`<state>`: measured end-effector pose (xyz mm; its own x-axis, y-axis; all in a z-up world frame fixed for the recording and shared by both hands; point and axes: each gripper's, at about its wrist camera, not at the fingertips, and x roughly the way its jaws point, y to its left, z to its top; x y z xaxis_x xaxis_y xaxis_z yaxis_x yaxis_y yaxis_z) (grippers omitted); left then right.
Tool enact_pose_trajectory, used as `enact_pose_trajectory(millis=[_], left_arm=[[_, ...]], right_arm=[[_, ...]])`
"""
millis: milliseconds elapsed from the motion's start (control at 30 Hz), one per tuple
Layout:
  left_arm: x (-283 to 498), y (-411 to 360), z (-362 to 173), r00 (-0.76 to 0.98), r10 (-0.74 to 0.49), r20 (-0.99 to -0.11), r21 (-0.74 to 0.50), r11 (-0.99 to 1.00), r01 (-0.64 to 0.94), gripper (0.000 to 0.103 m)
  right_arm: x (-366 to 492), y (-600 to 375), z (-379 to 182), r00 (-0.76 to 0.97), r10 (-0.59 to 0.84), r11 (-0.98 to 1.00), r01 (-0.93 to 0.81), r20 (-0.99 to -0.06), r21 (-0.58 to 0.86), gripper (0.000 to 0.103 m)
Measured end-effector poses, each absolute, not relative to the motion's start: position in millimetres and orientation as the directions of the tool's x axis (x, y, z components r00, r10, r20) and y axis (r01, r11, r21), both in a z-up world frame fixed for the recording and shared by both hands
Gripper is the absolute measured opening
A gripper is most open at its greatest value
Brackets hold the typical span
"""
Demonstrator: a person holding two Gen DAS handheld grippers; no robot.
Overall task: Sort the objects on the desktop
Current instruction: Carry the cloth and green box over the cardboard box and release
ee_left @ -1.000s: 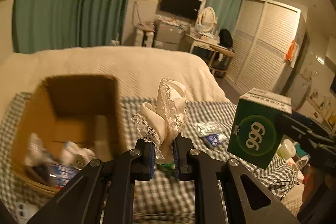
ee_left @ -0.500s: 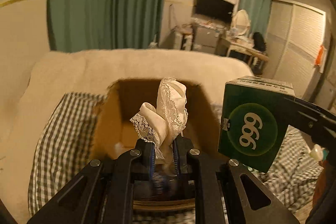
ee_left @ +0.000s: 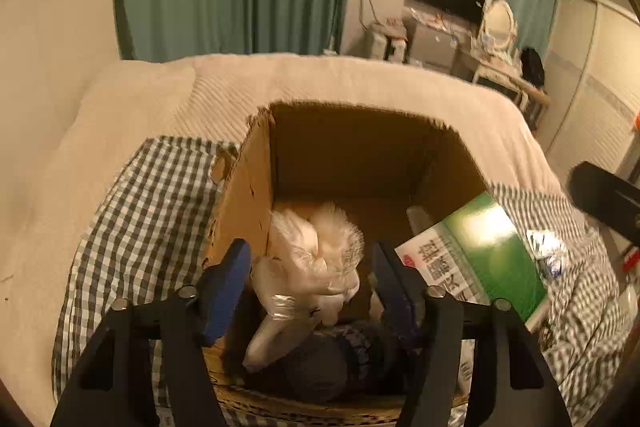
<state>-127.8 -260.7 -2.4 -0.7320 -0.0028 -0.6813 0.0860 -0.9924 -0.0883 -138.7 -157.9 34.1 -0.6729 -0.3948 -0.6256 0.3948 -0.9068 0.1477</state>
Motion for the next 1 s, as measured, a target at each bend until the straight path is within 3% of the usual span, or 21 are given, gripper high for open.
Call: enact_pose_trajectory(millis=[33, 567, 667, 1000], left_arm=[[-126, -259, 1, -0.733, -0.003, -0.68, -0.094, -0.991, 0.092, 0.075], [-70, -134, 86, -0.81, 0.116, -0.575, -0.093, -0.993, -0.077, 0.086], [-64, -99, 82, -0.803, 0.143, -0.578, -0.101, -0.99, -0.103, 0.093], [-75, -26, 26, -0.749, 0.18, -0.637, -0.11, -0.984, -0.143, 0.093]], right_arm=[[-136, -156, 38, -0.689, -0.382, -0.913, 0.384, -0.616, 0.137, 0.088], [-67, -24, 113, -0.85, -0.232, -0.972, 0.223, -0.474, 0.077, 0.089], [-50, 10, 115, -0.859, -0.194, -0.981, 0.182, -0.473, 0.071, 0.089], [-23, 117, 96, -0.866, -0.072, -0.997, 0.05, -0.494, 0.057, 0.089]])
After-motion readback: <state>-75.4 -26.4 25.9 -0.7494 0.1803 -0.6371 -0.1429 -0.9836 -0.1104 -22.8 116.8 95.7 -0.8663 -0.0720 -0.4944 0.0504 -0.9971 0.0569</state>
